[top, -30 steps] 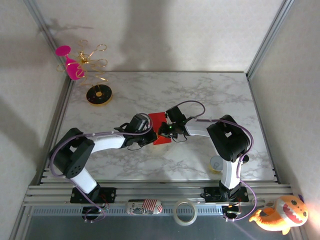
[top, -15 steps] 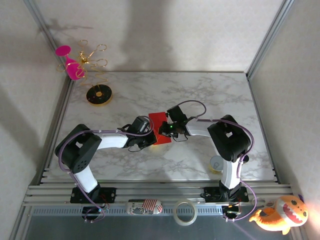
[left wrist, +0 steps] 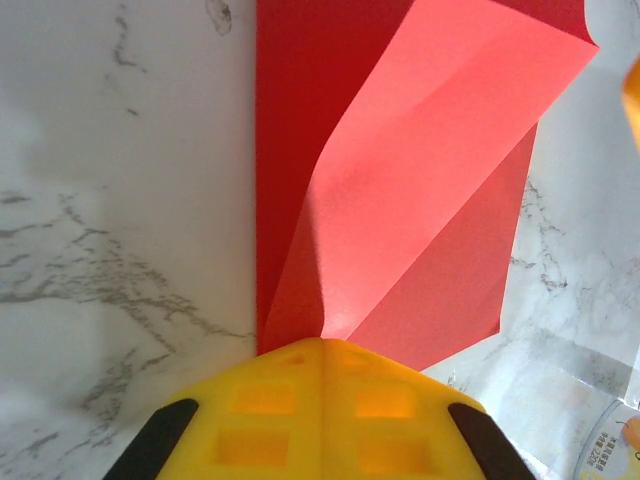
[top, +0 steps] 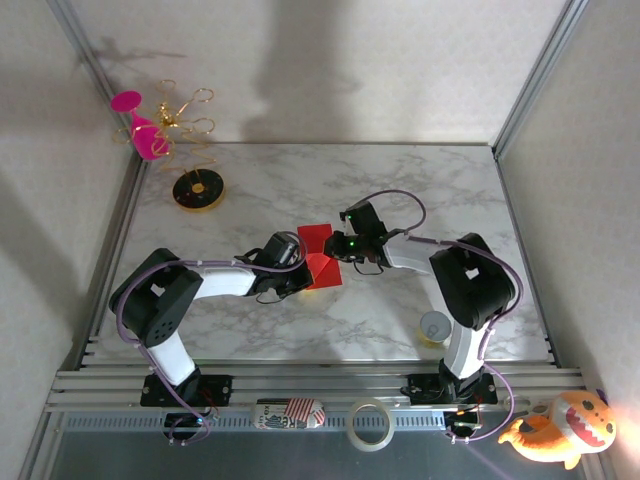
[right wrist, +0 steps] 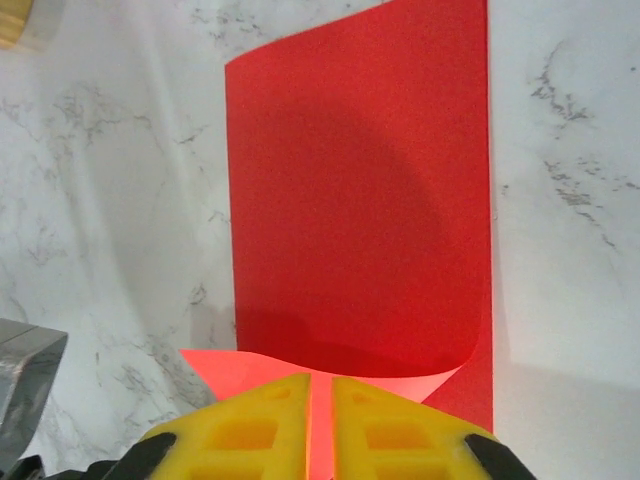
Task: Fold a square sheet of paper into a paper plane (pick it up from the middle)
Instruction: Fold the triangle a second time at the center of the table.
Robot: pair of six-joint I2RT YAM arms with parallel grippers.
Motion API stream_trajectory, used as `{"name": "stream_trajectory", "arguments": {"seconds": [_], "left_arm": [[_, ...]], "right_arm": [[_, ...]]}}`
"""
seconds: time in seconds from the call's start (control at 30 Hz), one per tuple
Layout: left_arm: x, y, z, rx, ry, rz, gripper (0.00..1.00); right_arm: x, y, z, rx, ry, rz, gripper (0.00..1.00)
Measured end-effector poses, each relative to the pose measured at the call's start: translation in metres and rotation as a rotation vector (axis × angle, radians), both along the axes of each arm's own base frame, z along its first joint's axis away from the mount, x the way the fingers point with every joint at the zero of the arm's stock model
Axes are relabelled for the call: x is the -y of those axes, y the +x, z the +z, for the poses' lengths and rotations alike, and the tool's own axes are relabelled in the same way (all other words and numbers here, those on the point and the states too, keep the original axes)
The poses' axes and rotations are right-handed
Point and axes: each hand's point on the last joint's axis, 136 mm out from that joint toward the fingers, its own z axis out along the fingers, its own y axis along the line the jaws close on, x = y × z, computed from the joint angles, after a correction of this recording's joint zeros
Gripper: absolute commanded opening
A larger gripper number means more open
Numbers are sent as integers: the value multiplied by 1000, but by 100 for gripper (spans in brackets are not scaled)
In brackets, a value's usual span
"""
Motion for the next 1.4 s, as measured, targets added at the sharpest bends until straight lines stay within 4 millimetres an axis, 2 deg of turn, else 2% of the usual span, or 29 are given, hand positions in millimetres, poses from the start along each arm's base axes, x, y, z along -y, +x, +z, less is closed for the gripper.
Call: {"name": "stream_trajectory", "arguments": {"seconds": [0.2, 0.3, 0.47, 0.6, 0.73, 0.93, 1.4], "left_arm": [[1, 0, 2, 5, -5, -1, 9], [4, 3, 13, 27, -33, -4, 13], [10, 15, 35, 82, -73, 2, 15], [14, 28, 43, 113, -75, 11, 13], [16, 37, 38, 121, -54, 19, 12], [10, 37, 20, 94, -3, 25, 9], [2, 39, 8, 88, 40, 43, 6]], "right_arm": [[-10, 3, -11, -17, 10, 46, 16], [-13, 1, -14, -27, 16, 64, 16], [-16, -3, -16, -43, 30, 84, 16], [-18, -4, -18, -52, 38, 94, 16], [-18, -5, -20, -58, 39, 97, 15], [-20, -3, -19, -60, 47, 102, 15], [-21, -2, -18, -55, 49, 102, 15]]}}
